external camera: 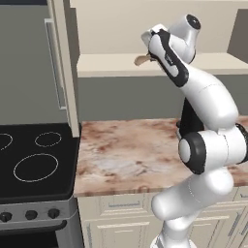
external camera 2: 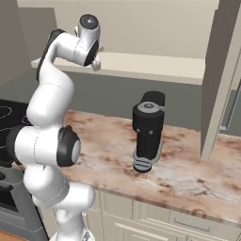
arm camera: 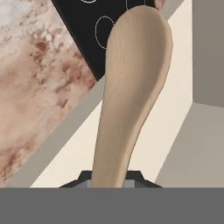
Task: Organize the utensils by type. Pick up the wooden spoons from the counter and place them in the open cabinet. Then pick up the metallic utensils from the counter and place them in the open drawer.
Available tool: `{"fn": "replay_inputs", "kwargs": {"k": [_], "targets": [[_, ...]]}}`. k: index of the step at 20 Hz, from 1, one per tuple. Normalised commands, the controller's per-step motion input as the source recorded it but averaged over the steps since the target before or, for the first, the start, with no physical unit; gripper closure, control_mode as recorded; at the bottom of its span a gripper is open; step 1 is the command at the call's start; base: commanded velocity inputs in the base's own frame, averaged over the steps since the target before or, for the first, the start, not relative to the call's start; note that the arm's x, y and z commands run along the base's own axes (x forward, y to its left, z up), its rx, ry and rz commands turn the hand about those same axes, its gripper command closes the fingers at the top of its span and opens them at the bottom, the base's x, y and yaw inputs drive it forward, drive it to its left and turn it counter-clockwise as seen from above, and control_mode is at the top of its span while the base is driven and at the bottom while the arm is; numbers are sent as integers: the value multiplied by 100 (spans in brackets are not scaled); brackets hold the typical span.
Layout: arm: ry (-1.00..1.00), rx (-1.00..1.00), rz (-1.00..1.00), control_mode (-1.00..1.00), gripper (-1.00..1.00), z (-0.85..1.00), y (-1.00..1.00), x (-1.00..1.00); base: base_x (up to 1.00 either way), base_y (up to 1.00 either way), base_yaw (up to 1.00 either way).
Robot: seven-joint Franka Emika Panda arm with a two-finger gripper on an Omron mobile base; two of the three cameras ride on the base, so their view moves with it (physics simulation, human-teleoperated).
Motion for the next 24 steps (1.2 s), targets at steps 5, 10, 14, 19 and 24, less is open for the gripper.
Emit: {"fn": "replay_inputs", "kwargs": {"k": [5,10,14,19,24], "targets": [[0,0,0,-100,100,0,3,17,0,0,0],[0,0,0,-100,100,0,8,16,0,0,0],[-2,0,0,-100,100,-9,12,13,0,0,0],[-6,0,0,-100,100,0,5,26,0,0,0],[-1,0,0,-100,100,0,0,36,0,0,0]]}}
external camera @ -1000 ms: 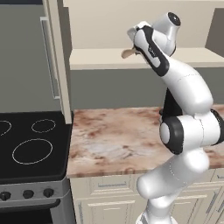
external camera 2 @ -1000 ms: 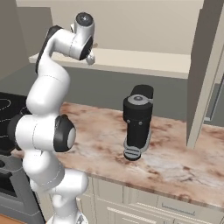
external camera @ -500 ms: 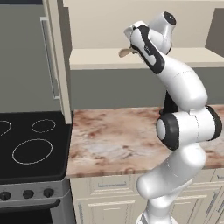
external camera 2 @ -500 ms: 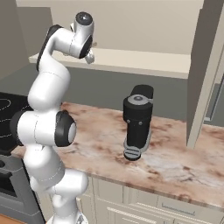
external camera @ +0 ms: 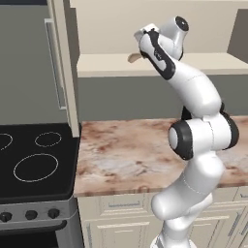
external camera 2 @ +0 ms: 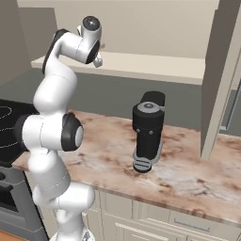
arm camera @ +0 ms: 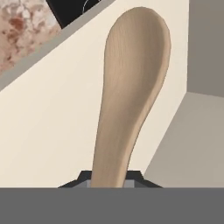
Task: Organize the utensils by type. Pick up the wooden spoons from the counter and place them in the open cabinet. Then pick up the metallic utensils from the counter and place them in the open drawer.
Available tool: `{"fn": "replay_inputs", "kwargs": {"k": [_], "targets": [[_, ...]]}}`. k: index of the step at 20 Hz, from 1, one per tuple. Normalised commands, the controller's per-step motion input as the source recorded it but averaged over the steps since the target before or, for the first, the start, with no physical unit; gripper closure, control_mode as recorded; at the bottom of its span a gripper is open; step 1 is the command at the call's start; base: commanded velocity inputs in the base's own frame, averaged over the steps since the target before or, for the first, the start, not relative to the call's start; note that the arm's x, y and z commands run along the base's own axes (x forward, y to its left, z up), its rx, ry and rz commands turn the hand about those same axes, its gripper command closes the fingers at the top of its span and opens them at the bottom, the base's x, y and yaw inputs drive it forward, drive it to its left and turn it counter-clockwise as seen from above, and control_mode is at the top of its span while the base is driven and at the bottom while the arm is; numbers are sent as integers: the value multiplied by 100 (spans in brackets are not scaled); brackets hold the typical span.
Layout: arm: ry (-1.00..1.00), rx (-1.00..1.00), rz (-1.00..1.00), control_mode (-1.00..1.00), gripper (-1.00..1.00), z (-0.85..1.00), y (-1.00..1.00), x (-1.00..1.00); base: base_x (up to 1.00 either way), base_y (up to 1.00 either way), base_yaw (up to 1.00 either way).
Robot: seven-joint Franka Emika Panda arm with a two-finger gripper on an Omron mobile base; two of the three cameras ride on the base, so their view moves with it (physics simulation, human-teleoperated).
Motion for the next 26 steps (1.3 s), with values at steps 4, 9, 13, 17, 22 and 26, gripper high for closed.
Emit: {"fn": "replay_inputs", "kwargs": {"k": [4,9,13,17,22,26], "targets": [[0,0,0,-100,100,-1,1,26,0,0,0],[0,0,3,-100,100,0,1,23,0,0,0],[0,0,6,-100,100,-6,2,22,0,0,0],[-1,0,6,-100,100,-13,5,18,0,0,0],[-2,0,3,-100,100,-22,10,10,0,0,0],[-2,0,0,-100,100,-23,13,8,0,0,0]]}}
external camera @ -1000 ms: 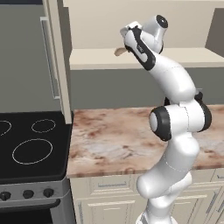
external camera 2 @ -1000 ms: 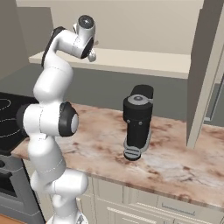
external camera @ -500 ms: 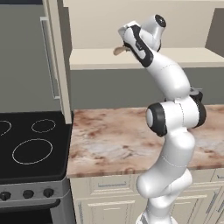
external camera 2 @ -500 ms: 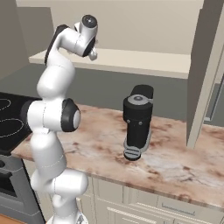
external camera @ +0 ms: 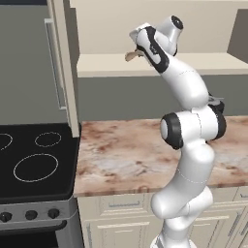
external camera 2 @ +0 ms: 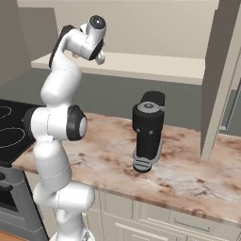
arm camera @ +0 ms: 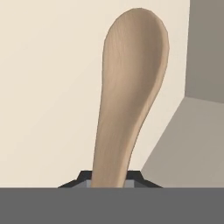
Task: Organize the utensils by type. Pick up the wooden spoons from the counter and place them in the open cabinet. Then pick up the metallic utensils from the counter and place them in the open drawer.
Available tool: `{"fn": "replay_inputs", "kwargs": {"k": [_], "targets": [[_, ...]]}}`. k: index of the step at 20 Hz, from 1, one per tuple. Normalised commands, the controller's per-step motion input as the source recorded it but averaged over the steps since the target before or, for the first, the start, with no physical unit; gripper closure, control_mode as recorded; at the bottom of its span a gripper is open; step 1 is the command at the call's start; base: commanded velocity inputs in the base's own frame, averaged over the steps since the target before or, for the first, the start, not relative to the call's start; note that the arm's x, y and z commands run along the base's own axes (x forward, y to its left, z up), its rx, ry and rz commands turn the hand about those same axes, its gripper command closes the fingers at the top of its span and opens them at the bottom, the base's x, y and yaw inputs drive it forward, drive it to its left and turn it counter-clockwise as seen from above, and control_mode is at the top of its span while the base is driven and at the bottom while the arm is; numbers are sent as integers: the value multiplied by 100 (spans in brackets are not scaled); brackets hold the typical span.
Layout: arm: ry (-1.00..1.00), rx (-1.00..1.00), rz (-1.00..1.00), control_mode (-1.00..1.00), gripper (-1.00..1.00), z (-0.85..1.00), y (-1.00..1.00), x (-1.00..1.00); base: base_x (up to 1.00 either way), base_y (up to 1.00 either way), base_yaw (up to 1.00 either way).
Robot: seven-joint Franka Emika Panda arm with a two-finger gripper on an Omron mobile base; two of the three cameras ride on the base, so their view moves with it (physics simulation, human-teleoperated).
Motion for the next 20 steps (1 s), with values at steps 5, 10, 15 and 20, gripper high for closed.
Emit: {"fn": "replay_inputs", "kwargs": {"k": [5,10,15,20], "targets": [[-4,0,0,-100,100,-19,10,8,0,0,0],[-7,0,0,-100,100,-19,11,12,0,0,0],[-2,0,0,-100,100,-18,8,18,0,0,0],[-1,0,0,-100,100,-15,7,26,0,0,0]]}}
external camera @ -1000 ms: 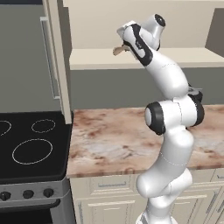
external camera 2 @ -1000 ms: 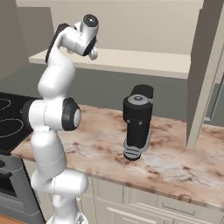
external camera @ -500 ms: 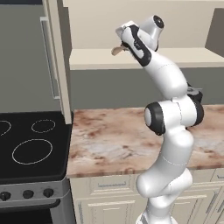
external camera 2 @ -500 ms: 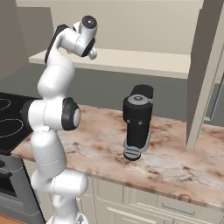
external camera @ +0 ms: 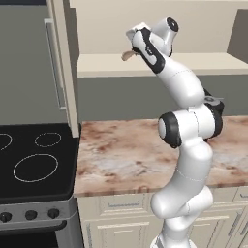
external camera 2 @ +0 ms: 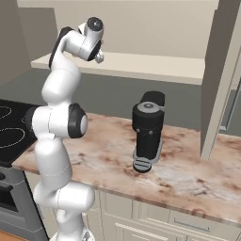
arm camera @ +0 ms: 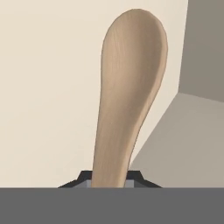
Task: Organize the utensils by type. Pick up the wooden spoons from the counter and place them in the open cabinet. Then pick up the metallic utensils from the counter and place them in the open drawer.
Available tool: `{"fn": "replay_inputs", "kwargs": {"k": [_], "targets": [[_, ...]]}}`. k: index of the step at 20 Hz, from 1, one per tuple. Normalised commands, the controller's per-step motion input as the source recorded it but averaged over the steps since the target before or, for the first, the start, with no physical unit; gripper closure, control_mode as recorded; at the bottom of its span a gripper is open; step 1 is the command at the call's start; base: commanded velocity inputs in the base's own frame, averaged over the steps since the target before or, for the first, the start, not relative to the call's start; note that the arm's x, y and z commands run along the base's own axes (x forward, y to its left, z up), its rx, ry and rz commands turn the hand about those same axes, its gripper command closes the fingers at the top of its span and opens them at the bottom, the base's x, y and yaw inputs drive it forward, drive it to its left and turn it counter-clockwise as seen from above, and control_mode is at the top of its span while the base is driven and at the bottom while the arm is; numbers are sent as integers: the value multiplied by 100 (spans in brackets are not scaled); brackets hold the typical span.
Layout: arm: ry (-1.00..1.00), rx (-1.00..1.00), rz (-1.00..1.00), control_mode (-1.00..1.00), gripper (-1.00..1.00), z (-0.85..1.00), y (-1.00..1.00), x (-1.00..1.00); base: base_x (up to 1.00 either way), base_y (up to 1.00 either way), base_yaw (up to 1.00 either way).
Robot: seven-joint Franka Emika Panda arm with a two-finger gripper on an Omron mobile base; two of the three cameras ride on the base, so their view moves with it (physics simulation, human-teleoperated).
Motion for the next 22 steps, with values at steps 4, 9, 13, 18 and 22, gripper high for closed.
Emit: {"fn": "replay_inputs", "kwargs": {"k": [4,9,13,18,22], "targets": [[0,0,1,-100,100,-12,2,31,0,0,0],[0,0,2,-100,100,-16,4,26,0,0,0],[0,0,3,-100,100,-21,4,21,0,0,0],[0,0,3,-100,100,-25,6,7,0,0,0],[0,0,1,-100,-100,-30,3,0,0,0,0]]}}
